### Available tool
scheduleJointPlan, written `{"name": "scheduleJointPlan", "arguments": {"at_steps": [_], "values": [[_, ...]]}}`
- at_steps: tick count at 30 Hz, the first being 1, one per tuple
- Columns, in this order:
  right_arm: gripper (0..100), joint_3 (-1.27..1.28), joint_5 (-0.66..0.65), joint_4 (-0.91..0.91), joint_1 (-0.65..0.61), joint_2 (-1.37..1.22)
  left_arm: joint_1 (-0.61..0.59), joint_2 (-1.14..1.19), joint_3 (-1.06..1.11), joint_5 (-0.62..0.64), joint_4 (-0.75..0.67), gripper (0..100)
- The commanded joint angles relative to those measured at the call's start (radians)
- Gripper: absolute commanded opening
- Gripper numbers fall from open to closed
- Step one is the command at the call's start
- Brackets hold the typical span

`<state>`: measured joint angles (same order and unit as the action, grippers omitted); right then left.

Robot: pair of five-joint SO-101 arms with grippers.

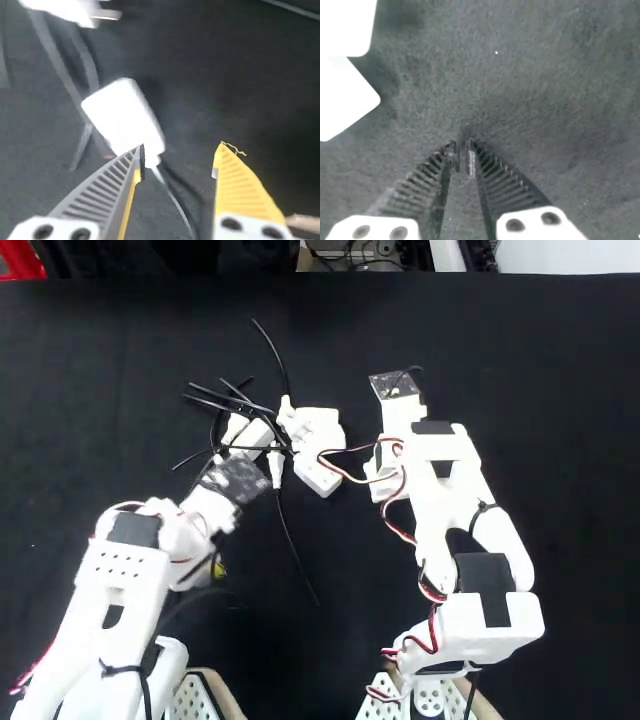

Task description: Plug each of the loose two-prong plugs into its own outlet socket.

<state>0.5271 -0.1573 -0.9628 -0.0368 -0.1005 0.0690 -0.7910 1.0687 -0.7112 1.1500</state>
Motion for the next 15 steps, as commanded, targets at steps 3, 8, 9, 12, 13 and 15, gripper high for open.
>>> {"name": "scheduleJointPlan", "arguments": {"at_steps": [3, 8, 9, 12, 13, 15], "values": [[4.4, -0.042, -0.011, 0.012, 0.009, 0.001, -0.068, -0.006, 0.133, 0.094, -0.235, 24], [4.4, -0.041, -0.011, 0.011, 0.009, 0.001, -0.064, -0.006, 0.229, 0.204, -0.374, 23], [4.4, -0.041, -0.011, 0.011, 0.011, 0.001, -0.065, -0.006, 0.223, 0.204, -0.359, 24], [4.4, -0.041, -0.011, 0.012, 0.028, 0.001, -0.067, -0.006, 0.217, 0.204, -0.353, 24], [4.4, -0.041, -0.011, 0.012, 0.032, 0.001, -0.067, -0.006, 0.217, 0.204, -0.353, 24], [4.4, -0.041, -0.011, 0.012, 0.035, 0.001, -0.067, -0.006, 0.216, 0.204, -0.353, 24]]}}
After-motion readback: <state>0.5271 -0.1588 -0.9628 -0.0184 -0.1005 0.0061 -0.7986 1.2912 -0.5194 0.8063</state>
